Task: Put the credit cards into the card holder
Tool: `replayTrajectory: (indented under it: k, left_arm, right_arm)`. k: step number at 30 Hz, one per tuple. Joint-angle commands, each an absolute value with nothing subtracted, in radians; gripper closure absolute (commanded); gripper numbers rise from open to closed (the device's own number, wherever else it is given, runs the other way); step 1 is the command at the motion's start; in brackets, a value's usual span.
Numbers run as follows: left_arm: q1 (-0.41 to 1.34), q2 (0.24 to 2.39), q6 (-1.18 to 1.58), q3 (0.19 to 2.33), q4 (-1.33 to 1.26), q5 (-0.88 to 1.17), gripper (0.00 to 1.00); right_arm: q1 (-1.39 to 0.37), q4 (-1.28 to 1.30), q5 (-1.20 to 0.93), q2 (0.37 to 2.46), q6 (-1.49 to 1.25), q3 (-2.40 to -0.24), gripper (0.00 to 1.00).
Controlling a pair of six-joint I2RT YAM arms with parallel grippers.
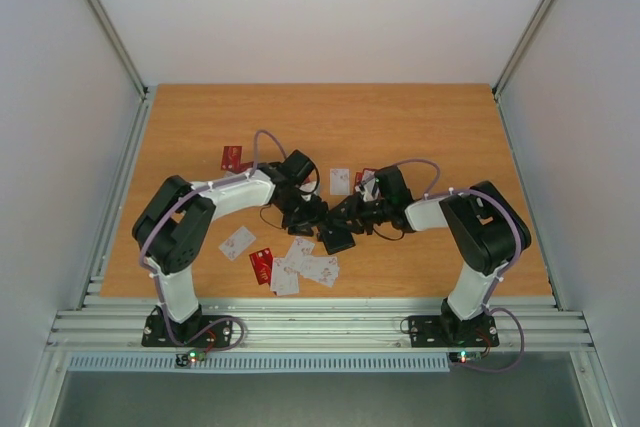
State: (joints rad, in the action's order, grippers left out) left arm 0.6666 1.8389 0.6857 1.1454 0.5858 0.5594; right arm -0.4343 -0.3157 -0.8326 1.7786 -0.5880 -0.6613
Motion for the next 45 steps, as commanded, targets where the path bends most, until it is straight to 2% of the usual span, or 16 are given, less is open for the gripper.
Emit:
replayTrajectory:
  k: [1,3,8,10,14,16,26,36,45]
  left_arm:
    - [0.65,1.772,0.718,1.187,0.631,0.546,0.33]
    - [0.638,1.737,0.677,1.19,0.675,0.528,0.28]
    - [0.571,1.628,0.509,1.121,0.768,0.532,0.26]
    - [0.547,1.571,0.466,1.064,0.765,0.558,0.31]
    - [0.54,1.543,0.384,0.992,0.773,0.605,0.49]
    - [0.543,1.561,0.376,0.958,0.736,0.646,0.55]
    - [0.611,1.727,0.406,1.027,0.672,0.625,0.71]
    - [0.63,1.819,0.448,1.085,0.622,0.63,0.81]
    - [0.631,1.856,0.464,1.122,0.607,0.642,0.82]
  right_arm:
    - [-0.443,-0.278,-0.746,1.771,-0.605,-0.624,0.66]
    - [-0.443,-0.278,-0.743,1.767,-0.605,-0.62,0.66]
    - [-0.443,-0.277,-0.741,1.762,-0.606,-0.618,0.66]
    - [-0.445,-0.271,-0.741,1.762,-0.605,-0.62,0.66]
    - [-0.446,-0.248,-0.736,1.761,-0.596,-0.628,0.66]
    - [-0.446,-0.231,-0.735,1.759,-0.59,-0.63,0.66]
    - [-0.448,-0.186,-0.716,1.746,-0.57,-0.617,0.69]
    - [-0.477,-0.243,-0.7,1.776,-0.609,-0.623,0.69]
    - [-0.477,-0.273,-0.71,1.813,-0.621,-0.63,0.7]
